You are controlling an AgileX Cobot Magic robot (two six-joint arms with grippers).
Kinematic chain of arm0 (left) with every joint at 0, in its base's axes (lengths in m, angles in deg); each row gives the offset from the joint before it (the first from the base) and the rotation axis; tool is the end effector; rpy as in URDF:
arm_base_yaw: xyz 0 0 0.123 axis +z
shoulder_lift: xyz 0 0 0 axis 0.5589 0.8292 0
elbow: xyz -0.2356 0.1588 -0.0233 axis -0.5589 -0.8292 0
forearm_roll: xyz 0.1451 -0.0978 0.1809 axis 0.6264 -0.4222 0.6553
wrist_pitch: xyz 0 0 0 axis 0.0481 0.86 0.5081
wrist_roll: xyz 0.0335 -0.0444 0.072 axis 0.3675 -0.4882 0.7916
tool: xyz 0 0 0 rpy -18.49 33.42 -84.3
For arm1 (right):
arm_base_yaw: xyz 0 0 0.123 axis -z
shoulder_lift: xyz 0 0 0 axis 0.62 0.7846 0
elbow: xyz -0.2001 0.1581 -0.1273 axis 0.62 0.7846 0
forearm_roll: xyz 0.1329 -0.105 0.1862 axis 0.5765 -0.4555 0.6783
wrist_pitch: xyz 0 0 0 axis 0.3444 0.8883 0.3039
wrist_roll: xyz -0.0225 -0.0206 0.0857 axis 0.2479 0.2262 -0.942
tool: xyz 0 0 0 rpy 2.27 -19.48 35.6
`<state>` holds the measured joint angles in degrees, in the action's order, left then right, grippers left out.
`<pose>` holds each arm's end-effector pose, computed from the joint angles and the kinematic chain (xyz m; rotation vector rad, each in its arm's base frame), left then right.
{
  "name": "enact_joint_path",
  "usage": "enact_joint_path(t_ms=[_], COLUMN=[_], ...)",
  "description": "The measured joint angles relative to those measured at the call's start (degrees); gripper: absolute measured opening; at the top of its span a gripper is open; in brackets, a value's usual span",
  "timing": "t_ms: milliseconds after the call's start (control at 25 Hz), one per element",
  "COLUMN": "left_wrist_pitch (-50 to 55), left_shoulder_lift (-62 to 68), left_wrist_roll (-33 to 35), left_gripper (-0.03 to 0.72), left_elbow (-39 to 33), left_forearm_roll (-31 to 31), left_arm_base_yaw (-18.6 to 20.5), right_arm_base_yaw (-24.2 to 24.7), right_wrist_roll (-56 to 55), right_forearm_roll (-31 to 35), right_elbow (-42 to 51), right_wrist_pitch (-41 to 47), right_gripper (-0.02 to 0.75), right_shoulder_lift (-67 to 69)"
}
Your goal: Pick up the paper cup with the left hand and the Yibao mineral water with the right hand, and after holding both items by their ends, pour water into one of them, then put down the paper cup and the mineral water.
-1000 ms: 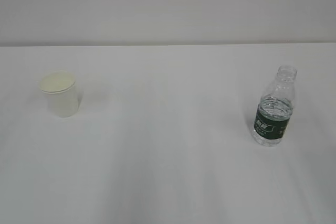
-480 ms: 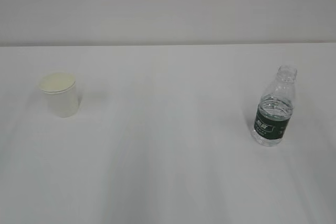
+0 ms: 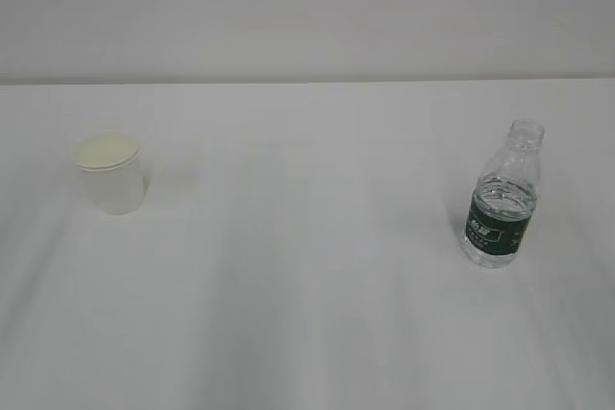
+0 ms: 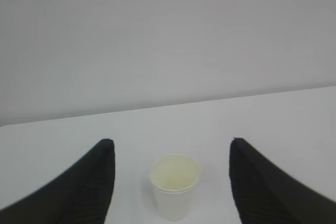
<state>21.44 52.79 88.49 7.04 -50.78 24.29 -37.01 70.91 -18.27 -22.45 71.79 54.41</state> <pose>0.1488 -0.0264 0.3219 0.1252 1.7252 -0.1588 0.0805 0.0013 0.3123 -0.1035 1.7033 -0.0730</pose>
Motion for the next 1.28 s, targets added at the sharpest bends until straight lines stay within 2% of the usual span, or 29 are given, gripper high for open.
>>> enact_joint_path(t_ms=[240, 360, 520, 720, 1000, 1280], left_wrist_pitch=[-9.0, -12.2, -13.3, -14.32, -19.71, -27.09], left_shoulder_lift=[2.19, 2.28, 2.28, 2.28, 5.73, 15.02], left_wrist_roll=[0.0, 0.0, 0.0, 0.0, -1.61, -12.27], left_gripper=[0.497, 0.497, 0.497, 0.497, 0.497, 0.497], left_elbow=[-4.82, -8.65, -10.16, -10.18, -10.18, -10.18], left_forearm_roll=[-1.72, -3.46, -3.81, -0.16, 1.13, 11.82], left_arm_base_yaw=[-2.21, -2.16, -2.16, -2.16, -2.16, -2.16], right_arm_base_yaw=[0.0, 0.0, -0.14, -2.75, -7.75, -11.34], right_wrist_roll=[0.1, 0.29, 0.78, 1.6, 1.89, 1.89], right_forearm_roll=[0.38, 0.59, 1.83, 2.76, 3.4, 3.4], right_elbow=[0.0, 0.0, 0.0, 0.0, 0.0, 4.6], right_wrist_pitch=[-0.09, -0.23, -0.26, -1.73, -8.93, -18.6], right_gripper=[0.461, 0.461, 0.461, 0.461, 0.461, 0.461], right_shoulder_lift=[0.1, 0.1, 1.51, 6.11, 13.14, 15.67])
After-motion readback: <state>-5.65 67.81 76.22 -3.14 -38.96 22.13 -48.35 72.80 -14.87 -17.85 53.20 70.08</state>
